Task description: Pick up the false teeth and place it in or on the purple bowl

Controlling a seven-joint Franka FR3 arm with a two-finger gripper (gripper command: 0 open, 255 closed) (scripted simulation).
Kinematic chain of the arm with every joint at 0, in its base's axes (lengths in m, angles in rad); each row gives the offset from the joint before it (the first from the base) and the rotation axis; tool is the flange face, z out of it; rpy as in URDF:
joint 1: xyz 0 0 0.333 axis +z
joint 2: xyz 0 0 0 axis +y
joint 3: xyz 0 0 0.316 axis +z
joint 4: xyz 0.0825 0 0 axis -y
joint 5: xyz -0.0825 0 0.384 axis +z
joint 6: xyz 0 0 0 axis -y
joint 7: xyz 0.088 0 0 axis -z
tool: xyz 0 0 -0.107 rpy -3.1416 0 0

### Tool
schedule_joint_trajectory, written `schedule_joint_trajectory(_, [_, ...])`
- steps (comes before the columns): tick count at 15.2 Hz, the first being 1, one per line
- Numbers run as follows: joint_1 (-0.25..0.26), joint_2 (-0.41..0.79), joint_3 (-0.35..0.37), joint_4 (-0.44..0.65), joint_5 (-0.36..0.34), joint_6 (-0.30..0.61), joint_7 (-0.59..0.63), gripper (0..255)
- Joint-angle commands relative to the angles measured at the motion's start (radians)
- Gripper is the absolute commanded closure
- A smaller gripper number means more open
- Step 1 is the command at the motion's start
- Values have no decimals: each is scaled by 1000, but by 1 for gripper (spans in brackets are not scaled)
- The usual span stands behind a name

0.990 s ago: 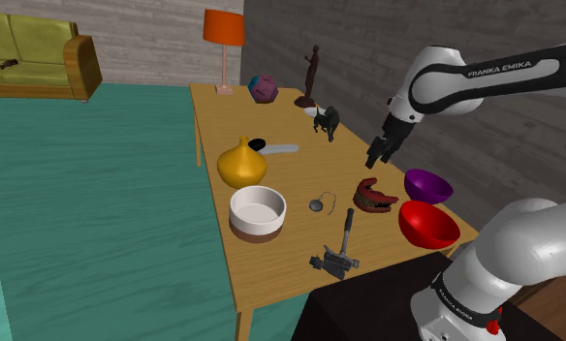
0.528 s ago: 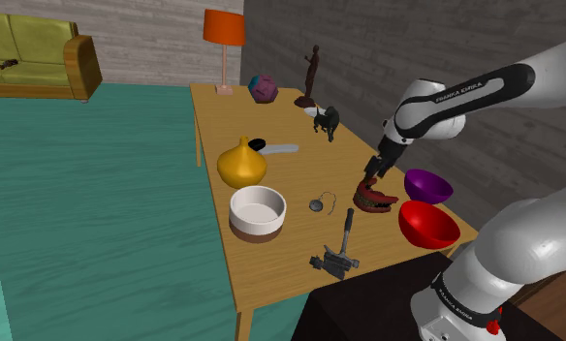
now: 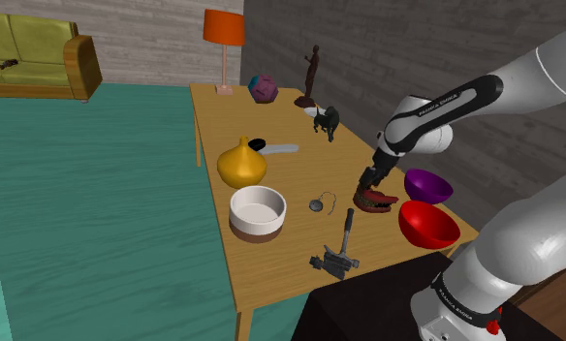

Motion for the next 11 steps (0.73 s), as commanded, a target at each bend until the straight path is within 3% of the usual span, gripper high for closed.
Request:
schedule_joint_trajectory(1, [5, 21, -4, -8, 10, 29, -8, 0])
schedule_joint_trajectory(8, [5, 21, -4, -8, 10, 29, -8, 0])
schedule_joint_trajectory(9, [5, 21, -4, -8, 10, 29, -8, 255])
schedule_joint_trajectory(11, [5, 21, -4, -8, 10, 29, -8, 255])
